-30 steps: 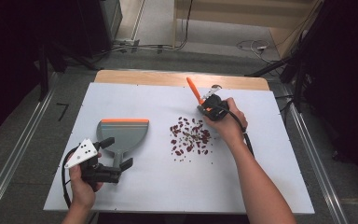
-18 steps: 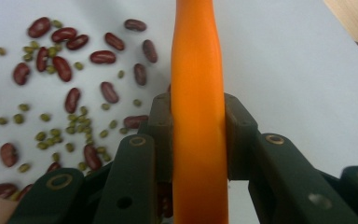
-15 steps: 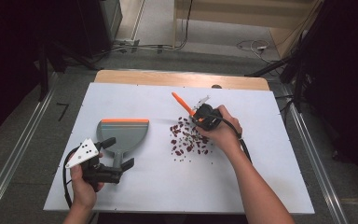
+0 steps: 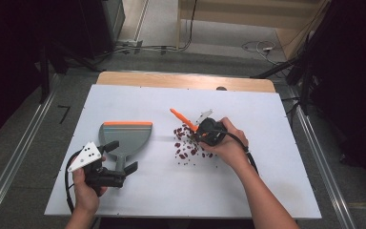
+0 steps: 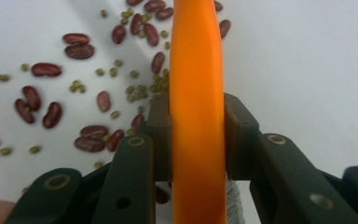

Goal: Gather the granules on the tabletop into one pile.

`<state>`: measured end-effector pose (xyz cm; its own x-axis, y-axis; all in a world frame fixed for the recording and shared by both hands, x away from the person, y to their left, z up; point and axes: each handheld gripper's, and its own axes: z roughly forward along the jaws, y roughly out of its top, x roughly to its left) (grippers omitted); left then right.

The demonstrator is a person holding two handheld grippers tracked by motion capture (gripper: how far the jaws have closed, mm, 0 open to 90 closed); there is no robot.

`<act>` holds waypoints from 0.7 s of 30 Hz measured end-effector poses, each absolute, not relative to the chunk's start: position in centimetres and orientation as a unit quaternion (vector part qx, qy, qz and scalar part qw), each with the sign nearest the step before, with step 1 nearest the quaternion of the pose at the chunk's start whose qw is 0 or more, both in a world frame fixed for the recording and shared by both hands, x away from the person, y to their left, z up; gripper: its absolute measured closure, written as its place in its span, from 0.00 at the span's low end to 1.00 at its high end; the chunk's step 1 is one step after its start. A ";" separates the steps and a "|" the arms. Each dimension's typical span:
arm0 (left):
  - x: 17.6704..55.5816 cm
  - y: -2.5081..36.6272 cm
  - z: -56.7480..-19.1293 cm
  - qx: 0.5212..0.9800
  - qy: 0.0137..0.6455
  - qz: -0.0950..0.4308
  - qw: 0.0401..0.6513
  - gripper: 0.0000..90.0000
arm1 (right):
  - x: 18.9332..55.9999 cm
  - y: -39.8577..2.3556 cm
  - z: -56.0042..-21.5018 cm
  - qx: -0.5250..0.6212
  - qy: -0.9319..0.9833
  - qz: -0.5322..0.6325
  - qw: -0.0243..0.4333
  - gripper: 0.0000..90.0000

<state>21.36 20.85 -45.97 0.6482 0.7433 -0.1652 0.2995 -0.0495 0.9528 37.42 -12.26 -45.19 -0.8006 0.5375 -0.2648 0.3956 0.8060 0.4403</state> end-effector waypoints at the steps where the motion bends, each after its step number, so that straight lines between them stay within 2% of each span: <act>1: 21.4 20.8 -46.0 0.698 0.374 0.191 0.580 0.00 | 37.3 -12.3 -45.1 0.246 0.932 0.184 0.191 0.75; 7: 21.4 20.8 -46.0 0.698 0.374 0.191 0.579 0.00 | 37.3 -12.7 -44.5 0.236 0.929 0.192 0.209 0.76; 10: 21.3 20.8 -46.0 0.697 0.375 0.192 0.580 0.00 | 38.2 -13.2 -43.8 0.250 0.924 0.206 0.204 0.76; 16: 21.4 21.0 -46.0 0.697 0.377 0.192 0.580 0.00 | 40.4 -12.3 -42.8 0.248 0.920 0.206 0.223 0.76; 21: 21.3 21.2 -46.0 0.695 0.378 0.193 0.581 0.00 | 42.9 -10.6 -43.4 0.241 0.922 0.186 0.238 0.76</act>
